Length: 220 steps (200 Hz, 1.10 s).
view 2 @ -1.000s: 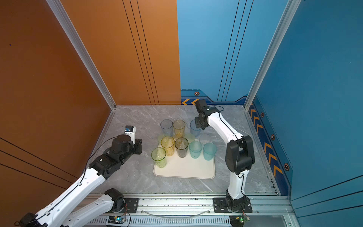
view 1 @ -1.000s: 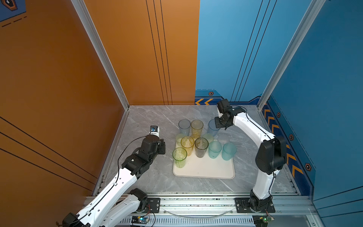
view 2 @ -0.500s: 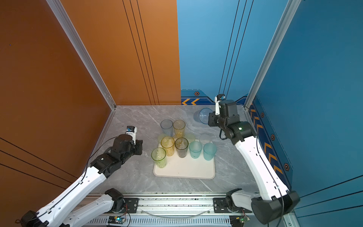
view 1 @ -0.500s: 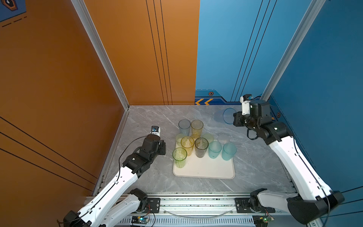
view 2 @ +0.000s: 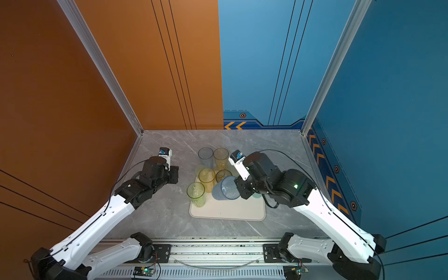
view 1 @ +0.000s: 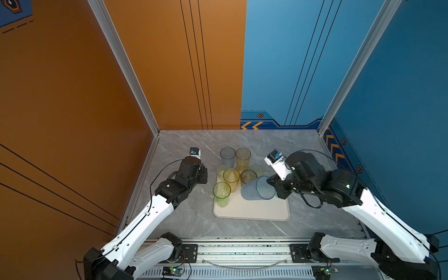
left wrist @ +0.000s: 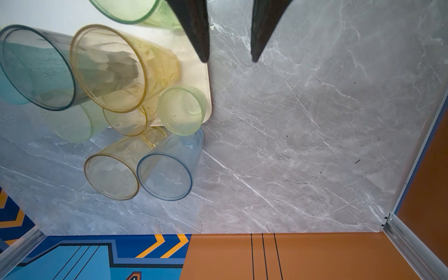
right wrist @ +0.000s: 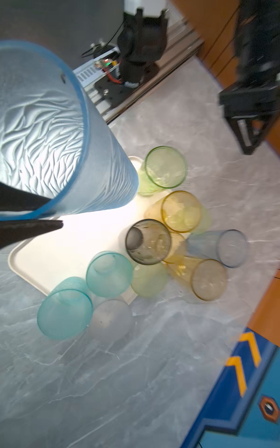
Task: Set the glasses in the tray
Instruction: 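Close the right gripper on the light blue cup's rim and lift it, then carry the light blue cup over the tray and lower it onto the near side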
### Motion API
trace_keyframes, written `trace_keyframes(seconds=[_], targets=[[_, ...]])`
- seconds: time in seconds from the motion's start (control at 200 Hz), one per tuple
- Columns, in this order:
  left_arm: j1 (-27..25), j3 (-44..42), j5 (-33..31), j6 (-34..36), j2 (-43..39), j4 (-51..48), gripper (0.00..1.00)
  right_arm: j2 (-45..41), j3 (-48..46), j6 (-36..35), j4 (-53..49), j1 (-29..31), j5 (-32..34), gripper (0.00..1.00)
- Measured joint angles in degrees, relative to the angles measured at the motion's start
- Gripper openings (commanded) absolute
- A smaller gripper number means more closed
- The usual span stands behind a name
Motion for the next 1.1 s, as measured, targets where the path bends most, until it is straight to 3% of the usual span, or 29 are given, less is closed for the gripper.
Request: trace_keyframes(seconds=[0.496,1.102], targets=[[-0.1,0.3,0.2,0.0,1.2,-0.3,0.3,16.5,-4.2,2.5,3.1,3.3,2.8,0.0],[-0.1,0.3,0.2,0.2,1.5,-0.4,0.32,26.0,-3.3,2.5,6.4,3.2,4.3,0.0]])
